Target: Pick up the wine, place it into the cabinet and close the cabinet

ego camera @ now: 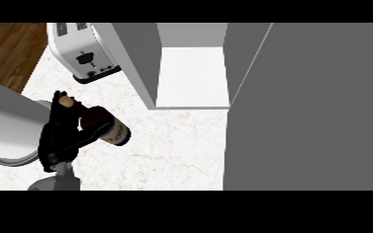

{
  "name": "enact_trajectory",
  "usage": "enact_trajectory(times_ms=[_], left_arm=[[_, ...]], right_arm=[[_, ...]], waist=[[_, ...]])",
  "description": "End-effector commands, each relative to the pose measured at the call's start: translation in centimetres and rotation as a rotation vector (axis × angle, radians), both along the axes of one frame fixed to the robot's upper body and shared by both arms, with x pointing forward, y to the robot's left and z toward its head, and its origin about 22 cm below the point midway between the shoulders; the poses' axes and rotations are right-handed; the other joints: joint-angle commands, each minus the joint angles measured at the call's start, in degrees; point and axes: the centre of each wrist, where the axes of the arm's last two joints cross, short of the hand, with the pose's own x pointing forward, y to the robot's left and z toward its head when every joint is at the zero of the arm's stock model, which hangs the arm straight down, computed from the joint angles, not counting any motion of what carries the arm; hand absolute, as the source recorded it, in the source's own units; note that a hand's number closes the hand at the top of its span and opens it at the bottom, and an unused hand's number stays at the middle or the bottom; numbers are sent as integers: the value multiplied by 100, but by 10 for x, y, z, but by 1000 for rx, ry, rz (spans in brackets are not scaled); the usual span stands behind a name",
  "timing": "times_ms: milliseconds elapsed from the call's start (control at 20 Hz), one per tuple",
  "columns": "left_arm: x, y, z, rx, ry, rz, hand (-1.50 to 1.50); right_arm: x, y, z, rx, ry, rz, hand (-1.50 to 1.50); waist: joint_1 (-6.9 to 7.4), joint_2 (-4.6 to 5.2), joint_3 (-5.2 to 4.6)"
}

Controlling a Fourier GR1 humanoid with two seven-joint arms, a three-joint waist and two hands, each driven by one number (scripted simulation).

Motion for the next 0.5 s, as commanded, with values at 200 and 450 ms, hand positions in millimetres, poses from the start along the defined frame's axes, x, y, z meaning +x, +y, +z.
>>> enact_trajectory(times_ms=[200,450], left_arm=[[-9,-9,-15,-10,23,-14,-150],[0,-24,-26,-14,26,-24,-150]], right_arm=[[-45,3,30,25,-40,41,-150],[-23,-2,16,33,-59,30,-150]], waist=[[7,-9,-3],[7,3,0]])
